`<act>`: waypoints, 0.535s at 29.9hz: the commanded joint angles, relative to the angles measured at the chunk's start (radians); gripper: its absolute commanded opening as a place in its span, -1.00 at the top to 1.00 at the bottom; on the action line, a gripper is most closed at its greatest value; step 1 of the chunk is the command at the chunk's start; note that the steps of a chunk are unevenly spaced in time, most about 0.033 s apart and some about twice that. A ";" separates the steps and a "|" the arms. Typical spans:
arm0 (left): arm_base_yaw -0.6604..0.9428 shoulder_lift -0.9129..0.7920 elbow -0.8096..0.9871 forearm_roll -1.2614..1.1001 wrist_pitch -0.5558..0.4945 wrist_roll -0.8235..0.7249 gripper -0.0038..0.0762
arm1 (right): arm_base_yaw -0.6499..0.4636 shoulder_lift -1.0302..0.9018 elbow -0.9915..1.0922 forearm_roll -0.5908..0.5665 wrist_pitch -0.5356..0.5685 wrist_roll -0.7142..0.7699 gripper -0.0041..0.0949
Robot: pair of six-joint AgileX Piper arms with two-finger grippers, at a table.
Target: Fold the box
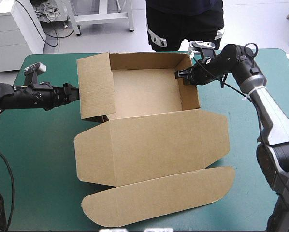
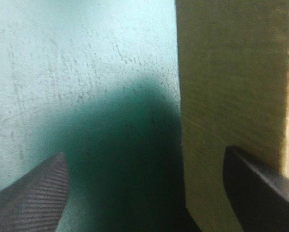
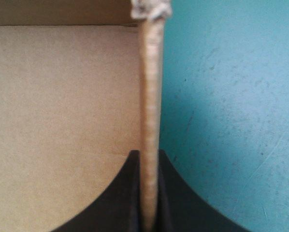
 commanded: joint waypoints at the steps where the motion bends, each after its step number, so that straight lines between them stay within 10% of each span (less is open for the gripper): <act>1: -0.004 -0.034 -0.032 -0.125 0.020 0.034 -0.64 | 0.026 -0.042 -0.028 0.047 -0.066 0.022 0.95; 16: -0.004 -0.034 -0.032 -0.192 0.130 0.061 -0.64 | 0.122 0.027 -0.030 0.058 -0.134 0.065 0.95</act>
